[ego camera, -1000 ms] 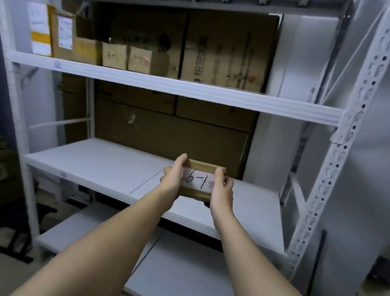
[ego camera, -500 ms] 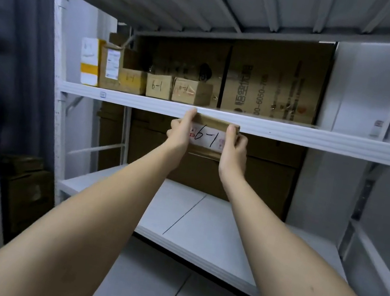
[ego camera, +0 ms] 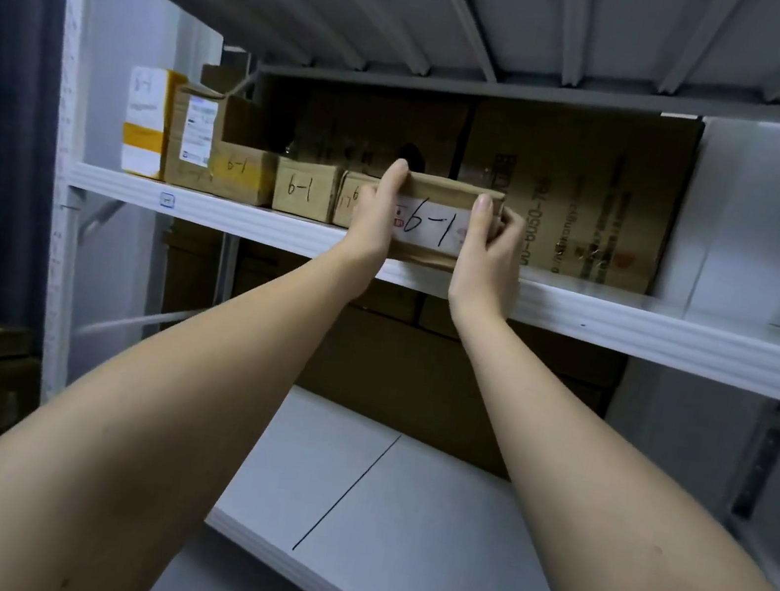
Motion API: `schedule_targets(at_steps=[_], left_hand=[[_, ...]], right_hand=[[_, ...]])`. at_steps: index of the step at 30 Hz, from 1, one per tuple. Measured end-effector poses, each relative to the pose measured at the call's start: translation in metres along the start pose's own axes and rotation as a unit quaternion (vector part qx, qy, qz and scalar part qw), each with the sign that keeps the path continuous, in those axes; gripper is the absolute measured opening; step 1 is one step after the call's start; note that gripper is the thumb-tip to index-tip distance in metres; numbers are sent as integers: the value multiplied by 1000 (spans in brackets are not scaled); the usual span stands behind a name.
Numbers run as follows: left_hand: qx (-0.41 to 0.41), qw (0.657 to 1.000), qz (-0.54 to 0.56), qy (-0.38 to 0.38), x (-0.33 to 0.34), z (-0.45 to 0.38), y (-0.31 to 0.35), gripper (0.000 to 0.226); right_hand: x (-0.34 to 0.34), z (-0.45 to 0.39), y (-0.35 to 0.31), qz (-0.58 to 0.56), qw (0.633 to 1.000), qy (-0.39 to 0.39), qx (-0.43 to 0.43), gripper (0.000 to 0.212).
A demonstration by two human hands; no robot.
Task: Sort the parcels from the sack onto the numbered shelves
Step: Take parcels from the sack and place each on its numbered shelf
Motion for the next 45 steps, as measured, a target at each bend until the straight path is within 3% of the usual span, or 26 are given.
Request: schedule_targets(at_steps=[5, 10, 16, 25, 35, 37, 39, 42, 45], left_hand=[[40, 995, -56, -78, 1, -30, -1, 63], [52, 983, -81, -156, -5, -60, -6, 45], [79, 953, -171, -240, -27, -105, -17, 30], [96, 914, -212, -332, -42, -154, -39, 32], [75, 907, -245, -334, -44, -175, -49, 29], [90, 908, -251, -323, -44, -181, -49, 28], [103, 913, -248, -306, -44, -189, -51, 29], [124, 928, -237, -261, -49, -199, -50, 37], [203, 909, -306, -198, -52, -205, -41, 30]], right_hand=[[16, -27, 11, 63, 996, 54, -9, 49], [39, -47, 19, 105, 990, 95, 4, 49], [68, -66, 20, 150, 978, 137, 39, 50], [84, -81, 27, 242, 959, 131, 64, 53], [94, -102, 33, 275, 956, 65, 76, 39], [94, -107, 32, 295, 952, 52, 55, 49], [96, -107, 30, 322, 946, 30, 26, 58], [101, -108, 25, 374, 927, 10, -8, 55], [104, -115, 26, 410, 912, 0, -2, 46]])
Point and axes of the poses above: each hand's wrist, its own z-axis away from the middle knuckle, its own x-axis out of the palm, y = z × x, the point moved 6 cm from there along -z, towards the middle knuckle, and after that the axes turned 4 degrees about -y, right-handed, at the moved point
